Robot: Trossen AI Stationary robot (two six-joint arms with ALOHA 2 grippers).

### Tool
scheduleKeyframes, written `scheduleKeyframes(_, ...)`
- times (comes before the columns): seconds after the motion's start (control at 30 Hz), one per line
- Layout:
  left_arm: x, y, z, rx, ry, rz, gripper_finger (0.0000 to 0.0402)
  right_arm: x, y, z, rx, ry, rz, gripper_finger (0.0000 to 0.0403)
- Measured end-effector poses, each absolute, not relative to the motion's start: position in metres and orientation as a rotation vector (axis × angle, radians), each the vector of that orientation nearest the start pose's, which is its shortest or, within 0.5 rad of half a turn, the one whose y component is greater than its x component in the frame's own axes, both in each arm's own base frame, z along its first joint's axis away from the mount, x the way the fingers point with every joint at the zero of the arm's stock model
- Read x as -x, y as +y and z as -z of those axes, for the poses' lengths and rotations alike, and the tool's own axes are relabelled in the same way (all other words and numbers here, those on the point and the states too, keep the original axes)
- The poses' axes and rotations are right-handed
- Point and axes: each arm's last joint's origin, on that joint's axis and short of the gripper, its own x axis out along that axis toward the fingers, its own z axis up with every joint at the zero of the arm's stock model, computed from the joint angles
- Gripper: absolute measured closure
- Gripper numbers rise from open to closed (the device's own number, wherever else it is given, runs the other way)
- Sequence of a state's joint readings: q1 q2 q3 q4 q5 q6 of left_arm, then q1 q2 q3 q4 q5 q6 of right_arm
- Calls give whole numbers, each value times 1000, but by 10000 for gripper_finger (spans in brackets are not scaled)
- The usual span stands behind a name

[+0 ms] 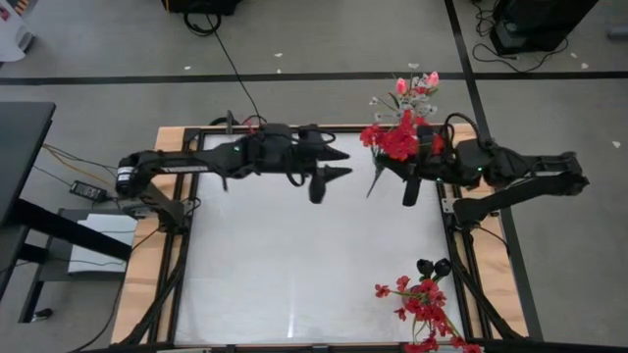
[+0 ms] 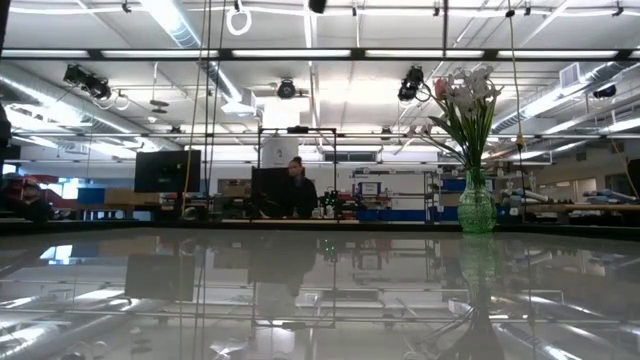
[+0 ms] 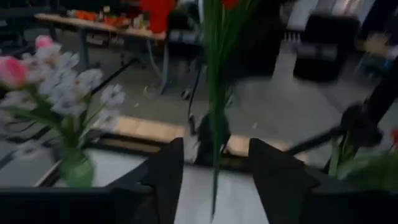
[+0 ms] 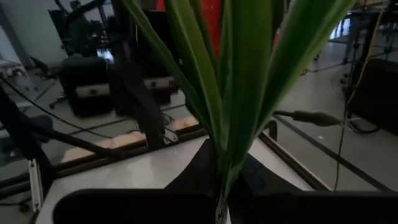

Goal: Sort flowers into vase by color
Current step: Put the red flower into the red vase

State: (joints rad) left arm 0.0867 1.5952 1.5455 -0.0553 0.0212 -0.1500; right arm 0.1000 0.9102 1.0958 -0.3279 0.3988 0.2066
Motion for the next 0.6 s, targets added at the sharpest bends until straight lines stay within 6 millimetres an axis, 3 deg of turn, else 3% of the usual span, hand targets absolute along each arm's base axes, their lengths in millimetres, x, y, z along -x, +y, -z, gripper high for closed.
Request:
scheduleKeyframes(0.17, -334, 41, -415, 106, 238, -114, 201, -157, 4, -404, -161, 141, 316, 386)
scheduleKeyframes(0.4, -290, 48, -434, 90, 287, -159, 201, -119, 3, -403, -162, 184, 230, 387)
scheduleKeyframes(0.5, -273, 50, -430, 84, 260, -221, 201, -104, 3, -404, -172, 184, 185, 387)
scheduleKeyframes(0.6, -256, 52, -413, 130, 216, -263, 200, -88, 2, -405, -195, 157, 167, 387)
